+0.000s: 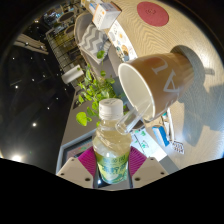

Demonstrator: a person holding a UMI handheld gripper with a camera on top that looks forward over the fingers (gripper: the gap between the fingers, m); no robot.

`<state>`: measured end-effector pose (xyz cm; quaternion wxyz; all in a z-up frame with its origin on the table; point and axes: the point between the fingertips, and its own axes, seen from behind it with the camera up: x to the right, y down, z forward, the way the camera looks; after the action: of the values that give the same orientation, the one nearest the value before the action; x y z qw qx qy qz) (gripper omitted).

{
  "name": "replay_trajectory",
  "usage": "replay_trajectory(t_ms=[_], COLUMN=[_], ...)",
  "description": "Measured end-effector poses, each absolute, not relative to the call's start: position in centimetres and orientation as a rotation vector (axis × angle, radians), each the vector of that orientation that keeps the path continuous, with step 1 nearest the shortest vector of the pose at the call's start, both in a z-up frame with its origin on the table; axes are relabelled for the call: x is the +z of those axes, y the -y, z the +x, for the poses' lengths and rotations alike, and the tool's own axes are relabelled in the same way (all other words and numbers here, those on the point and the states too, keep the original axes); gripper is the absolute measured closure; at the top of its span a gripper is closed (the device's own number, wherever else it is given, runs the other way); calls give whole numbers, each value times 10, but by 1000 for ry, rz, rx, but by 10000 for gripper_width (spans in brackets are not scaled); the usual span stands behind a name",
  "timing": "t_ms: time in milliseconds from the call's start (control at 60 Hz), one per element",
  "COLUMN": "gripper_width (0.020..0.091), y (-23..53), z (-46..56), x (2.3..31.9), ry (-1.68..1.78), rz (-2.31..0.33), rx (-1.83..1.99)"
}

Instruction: Pour water

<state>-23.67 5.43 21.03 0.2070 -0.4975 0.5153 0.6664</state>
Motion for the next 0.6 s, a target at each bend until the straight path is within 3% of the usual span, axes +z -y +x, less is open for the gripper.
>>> replay_trajectory(t_ms=[217,600], gripper_width=[726,723], y=[-37,-12], z=[-238,-129], x=[248,379], ry=[-1184,-433], rz=[-1569,-1719], rx=[1714,944])
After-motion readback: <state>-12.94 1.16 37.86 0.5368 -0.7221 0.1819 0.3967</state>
